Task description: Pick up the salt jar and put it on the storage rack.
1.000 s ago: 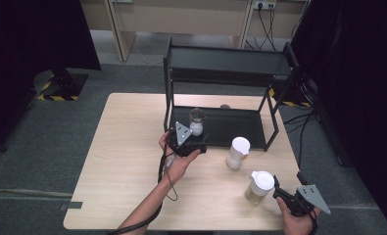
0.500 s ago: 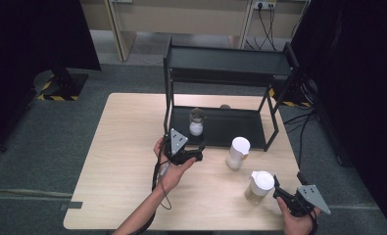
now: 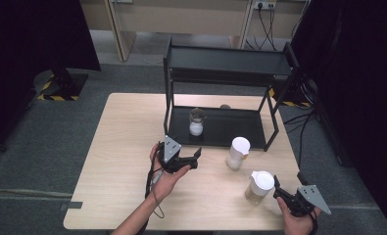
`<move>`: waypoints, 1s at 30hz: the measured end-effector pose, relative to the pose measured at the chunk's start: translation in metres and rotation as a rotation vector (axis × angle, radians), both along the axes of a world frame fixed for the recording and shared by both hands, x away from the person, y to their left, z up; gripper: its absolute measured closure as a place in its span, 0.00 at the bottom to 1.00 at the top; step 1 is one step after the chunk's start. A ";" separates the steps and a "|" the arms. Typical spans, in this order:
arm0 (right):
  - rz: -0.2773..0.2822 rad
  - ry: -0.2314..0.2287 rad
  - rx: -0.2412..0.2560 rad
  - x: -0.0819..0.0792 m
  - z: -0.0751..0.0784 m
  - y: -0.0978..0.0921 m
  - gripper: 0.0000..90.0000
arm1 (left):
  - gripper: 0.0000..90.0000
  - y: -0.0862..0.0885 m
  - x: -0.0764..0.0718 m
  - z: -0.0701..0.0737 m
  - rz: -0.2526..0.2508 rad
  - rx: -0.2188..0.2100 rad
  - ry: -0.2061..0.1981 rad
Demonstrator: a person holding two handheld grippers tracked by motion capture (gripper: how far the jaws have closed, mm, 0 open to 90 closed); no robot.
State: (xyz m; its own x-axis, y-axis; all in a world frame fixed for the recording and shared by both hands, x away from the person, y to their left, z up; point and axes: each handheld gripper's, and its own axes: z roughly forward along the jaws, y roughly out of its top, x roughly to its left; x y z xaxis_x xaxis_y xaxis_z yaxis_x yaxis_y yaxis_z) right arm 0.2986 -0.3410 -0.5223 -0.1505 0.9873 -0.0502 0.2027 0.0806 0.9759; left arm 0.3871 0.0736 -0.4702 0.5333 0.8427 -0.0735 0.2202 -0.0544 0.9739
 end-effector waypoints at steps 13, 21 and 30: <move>0.001 0.000 -0.002 0.000 0.000 0.001 0.12 | 0.03 0.012 -0.028 -0.016 -0.005 -0.023 -0.001; 0.002 0.001 0.000 0.000 0.000 0.001 0.12 | 0.03 0.016 -0.040 -0.023 0.000 -0.051 -0.035; 0.001 0.001 -0.002 0.000 0.000 0.001 0.12 | 0.03 0.020 -0.053 -0.034 0.003 -0.052 -0.051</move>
State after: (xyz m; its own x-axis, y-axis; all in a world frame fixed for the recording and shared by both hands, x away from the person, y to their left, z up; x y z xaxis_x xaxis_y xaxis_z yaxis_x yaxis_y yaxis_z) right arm 0.2984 -0.3399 -0.5223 -0.1514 0.9871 -0.0522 0.2036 0.0828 0.9756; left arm 0.3342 0.0933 -0.5039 0.5346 0.8402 -0.0904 0.1707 -0.0027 0.9853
